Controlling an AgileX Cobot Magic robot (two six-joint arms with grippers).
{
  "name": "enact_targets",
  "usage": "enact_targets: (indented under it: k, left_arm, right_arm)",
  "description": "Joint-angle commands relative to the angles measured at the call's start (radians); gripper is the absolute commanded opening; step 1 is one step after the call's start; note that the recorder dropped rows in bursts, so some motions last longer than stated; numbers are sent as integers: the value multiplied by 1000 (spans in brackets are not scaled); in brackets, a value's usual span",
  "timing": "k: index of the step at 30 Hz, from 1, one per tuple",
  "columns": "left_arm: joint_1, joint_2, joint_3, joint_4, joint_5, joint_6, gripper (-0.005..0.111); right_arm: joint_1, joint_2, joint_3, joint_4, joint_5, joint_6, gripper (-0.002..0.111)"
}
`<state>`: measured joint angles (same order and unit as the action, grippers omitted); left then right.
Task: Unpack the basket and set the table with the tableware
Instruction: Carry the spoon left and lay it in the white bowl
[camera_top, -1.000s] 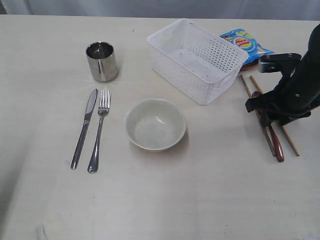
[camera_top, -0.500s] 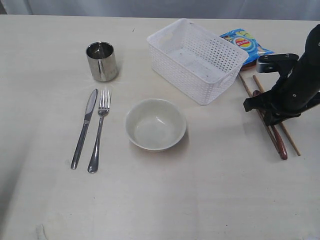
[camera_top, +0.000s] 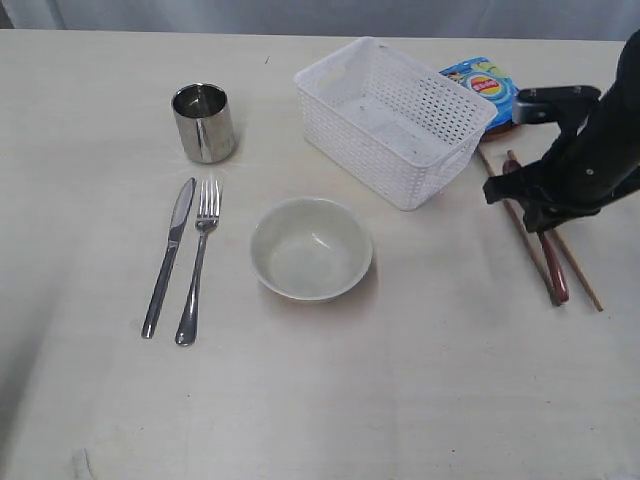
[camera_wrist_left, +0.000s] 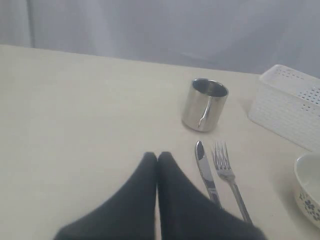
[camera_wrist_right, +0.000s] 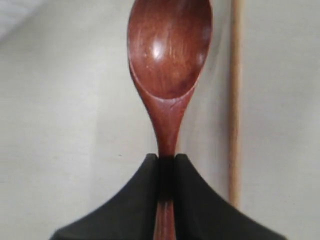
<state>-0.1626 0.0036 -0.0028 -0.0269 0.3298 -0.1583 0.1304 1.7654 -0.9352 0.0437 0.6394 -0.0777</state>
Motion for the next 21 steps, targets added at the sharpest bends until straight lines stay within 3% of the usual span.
enact_targets:
  k: [1,6,8,12,15,21]
  left_arm:
    - [1,-4,3,-6,-11,1,0]
    - [1,-4,3,-4,-11,1,0]
    - [1,-4,3,-4,-11,1,0]
    - [1,-4,3,-4,-11,1,0]
    - [1,-4,3,-4,-11,1,0]
    - [1,-4,3,-4,-11,1,0]
  right_arm:
    - [85,-170,-8,46,27,-7,7]
    - [321,-298,-97,90,199,-74,7]
    - [465,-274,-191,81,329,-80,7]
    - [642,-160,-284,2,470,-65,7]
    - [689,-46,-295,-44,501,-42,7]
    - [689,90,-402,-44,565,-31,7]
